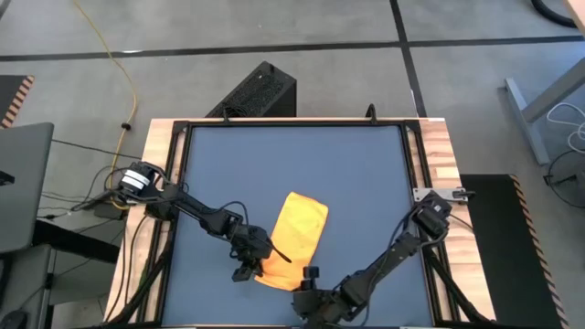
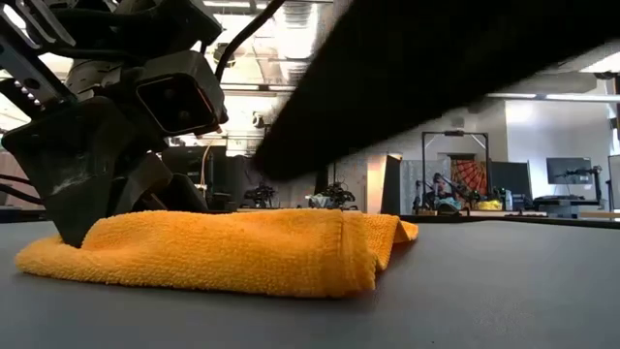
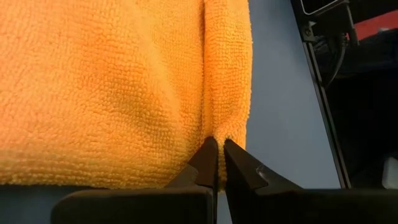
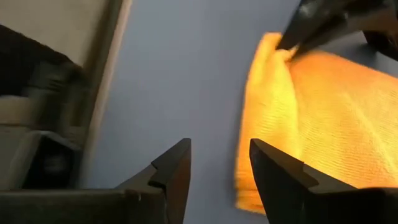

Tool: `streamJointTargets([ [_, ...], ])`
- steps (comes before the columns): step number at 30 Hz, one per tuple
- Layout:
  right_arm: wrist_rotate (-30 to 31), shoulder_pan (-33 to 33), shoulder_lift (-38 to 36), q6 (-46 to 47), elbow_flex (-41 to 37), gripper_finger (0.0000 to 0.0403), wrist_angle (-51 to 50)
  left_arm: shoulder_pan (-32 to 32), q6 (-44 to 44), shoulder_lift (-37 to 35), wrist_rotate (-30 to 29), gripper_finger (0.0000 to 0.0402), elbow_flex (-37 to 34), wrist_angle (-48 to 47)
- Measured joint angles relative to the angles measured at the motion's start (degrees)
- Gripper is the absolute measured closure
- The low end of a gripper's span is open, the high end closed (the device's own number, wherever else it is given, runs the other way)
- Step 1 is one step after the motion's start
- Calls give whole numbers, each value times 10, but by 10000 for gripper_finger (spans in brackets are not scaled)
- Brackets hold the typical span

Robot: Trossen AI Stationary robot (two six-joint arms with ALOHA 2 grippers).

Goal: Roll towel into tight, uniform cylinder
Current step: Roll the orange microfiber cloth

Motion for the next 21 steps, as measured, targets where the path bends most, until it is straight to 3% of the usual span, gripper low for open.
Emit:
streamJointTargets([
  [14, -13, -24, 15, -8, 1, 234, -40, 1, 21, 0, 0, 399, 0, 3],
  [21, -14, -26, 37, 60, 2, 251, -37, 0, 58, -1, 3, 340, -1, 7],
])
